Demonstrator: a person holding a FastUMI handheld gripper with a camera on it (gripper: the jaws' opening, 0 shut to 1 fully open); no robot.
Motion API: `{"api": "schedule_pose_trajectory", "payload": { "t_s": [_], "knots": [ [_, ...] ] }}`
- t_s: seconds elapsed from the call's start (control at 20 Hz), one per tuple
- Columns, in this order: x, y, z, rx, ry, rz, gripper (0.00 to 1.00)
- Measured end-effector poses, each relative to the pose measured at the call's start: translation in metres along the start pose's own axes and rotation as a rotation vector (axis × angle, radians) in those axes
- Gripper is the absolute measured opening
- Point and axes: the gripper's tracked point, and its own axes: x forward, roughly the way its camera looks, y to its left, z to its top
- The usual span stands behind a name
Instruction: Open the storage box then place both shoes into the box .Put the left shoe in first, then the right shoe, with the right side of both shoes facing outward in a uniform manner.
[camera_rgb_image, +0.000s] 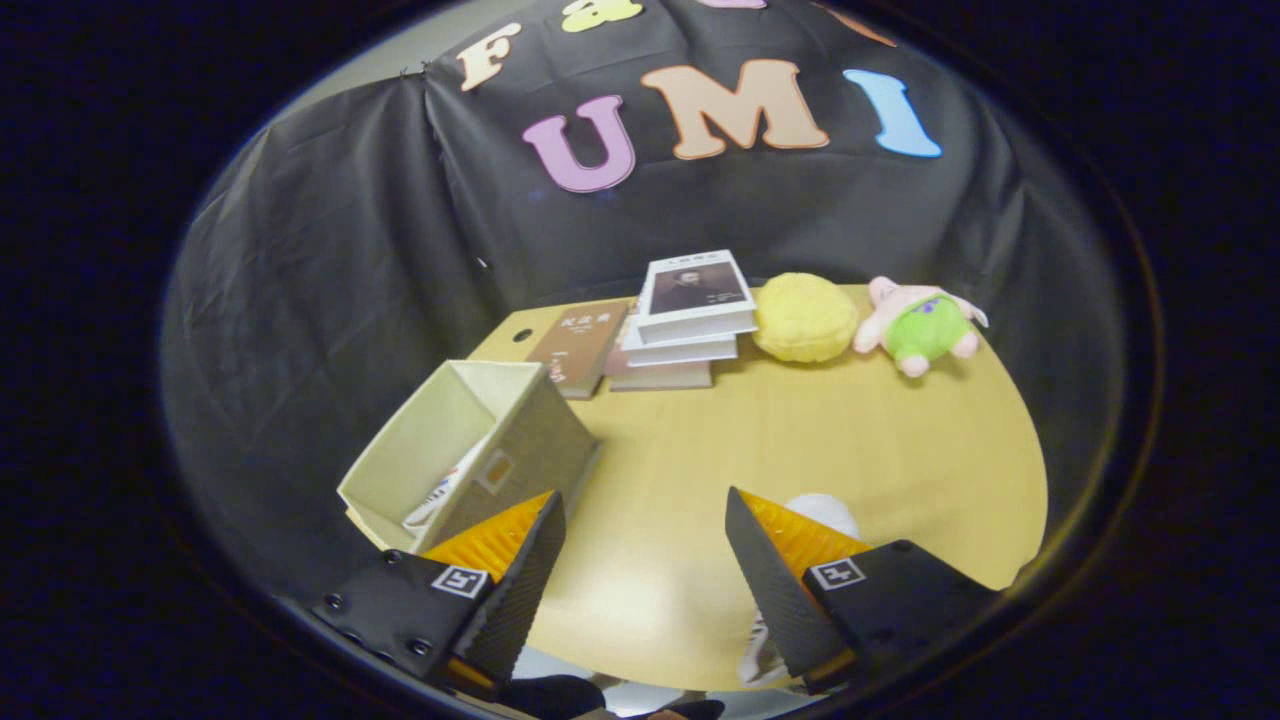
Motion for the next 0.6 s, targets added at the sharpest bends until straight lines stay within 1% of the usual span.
{"api": "schedule_pose_trajectory", "payload": {
  "t_s": [0.3, 0.45, 0.6],
  "knots": [
    [0.003, -0.086, -0.050, -0.041, 0.066, -0.084, 1.00],
    [0.011, -0.112, -0.093, -0.080, 0.155, -0.103, 1.00],
    [0.014, -0.132, -0.124, -0.115, 0.236, -0.122, 1.00]
  ]
}}
